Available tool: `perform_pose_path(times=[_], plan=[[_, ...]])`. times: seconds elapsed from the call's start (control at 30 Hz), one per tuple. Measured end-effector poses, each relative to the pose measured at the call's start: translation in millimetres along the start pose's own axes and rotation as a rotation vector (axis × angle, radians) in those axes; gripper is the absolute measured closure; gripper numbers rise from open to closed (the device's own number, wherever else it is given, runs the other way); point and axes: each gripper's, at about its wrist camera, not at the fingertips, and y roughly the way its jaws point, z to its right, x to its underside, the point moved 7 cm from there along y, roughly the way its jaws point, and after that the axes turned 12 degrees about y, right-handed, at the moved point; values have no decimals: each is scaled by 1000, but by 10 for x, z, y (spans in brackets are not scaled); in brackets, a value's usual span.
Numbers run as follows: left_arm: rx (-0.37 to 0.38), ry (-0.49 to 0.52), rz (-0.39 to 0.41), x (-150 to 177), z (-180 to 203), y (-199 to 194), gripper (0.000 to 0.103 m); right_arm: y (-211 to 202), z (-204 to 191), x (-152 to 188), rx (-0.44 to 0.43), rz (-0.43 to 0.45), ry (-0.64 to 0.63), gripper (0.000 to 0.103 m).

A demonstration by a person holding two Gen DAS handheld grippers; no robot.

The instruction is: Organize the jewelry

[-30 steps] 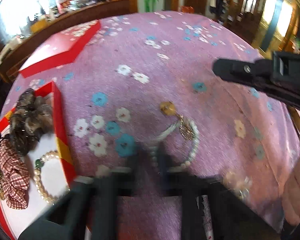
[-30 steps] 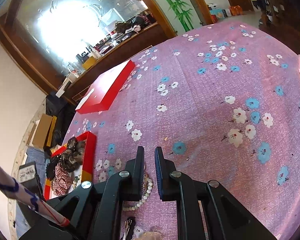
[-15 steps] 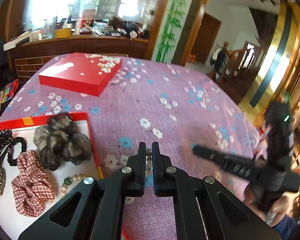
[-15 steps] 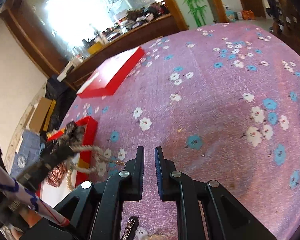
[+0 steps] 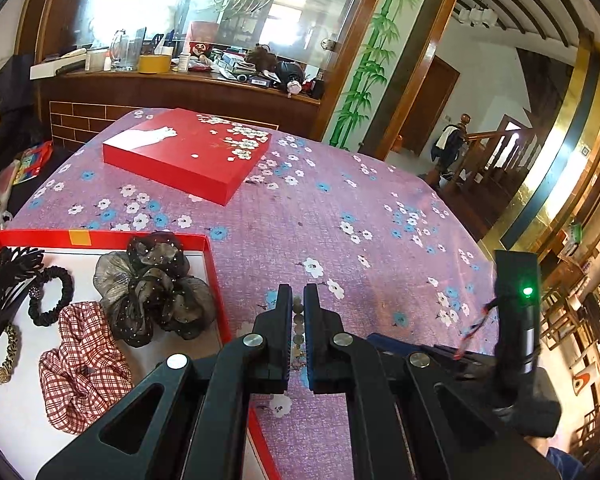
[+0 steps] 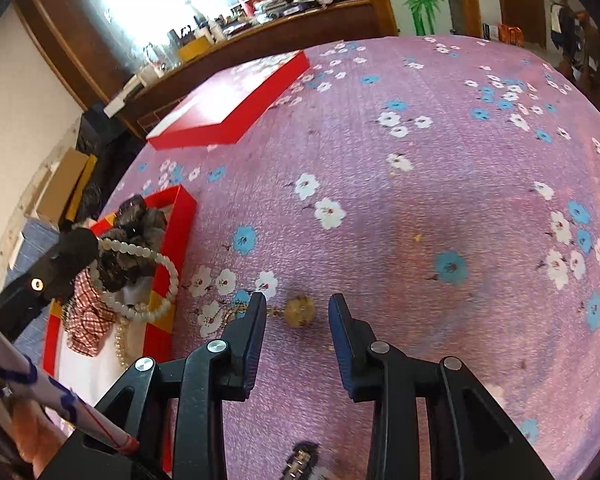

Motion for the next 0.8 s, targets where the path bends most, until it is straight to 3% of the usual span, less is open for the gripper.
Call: perform_pose_path(times=[0.07, 0.2, 0.3, 0.53, 0.8], plan=[[4, -6, -4, 7, -3, 9, 98, 69, -27, 14, 38, -3, -13, 69], [10, -12, -10, 23, -5, 19, 98, 137, -62, 37, 116, 18, -60, 89], [14, -7, -14, 35, 18, 23, 98, 137, -104, 65, 139, 25, -113, 94], [16, 10, -18, 51, 73, 38, 98, -170, -17, 19, 123, 94, -98, 94], [59, 78, -8, 59, 328, 20, 98, -912, 363, -162, 54, 318, 1, 94]])
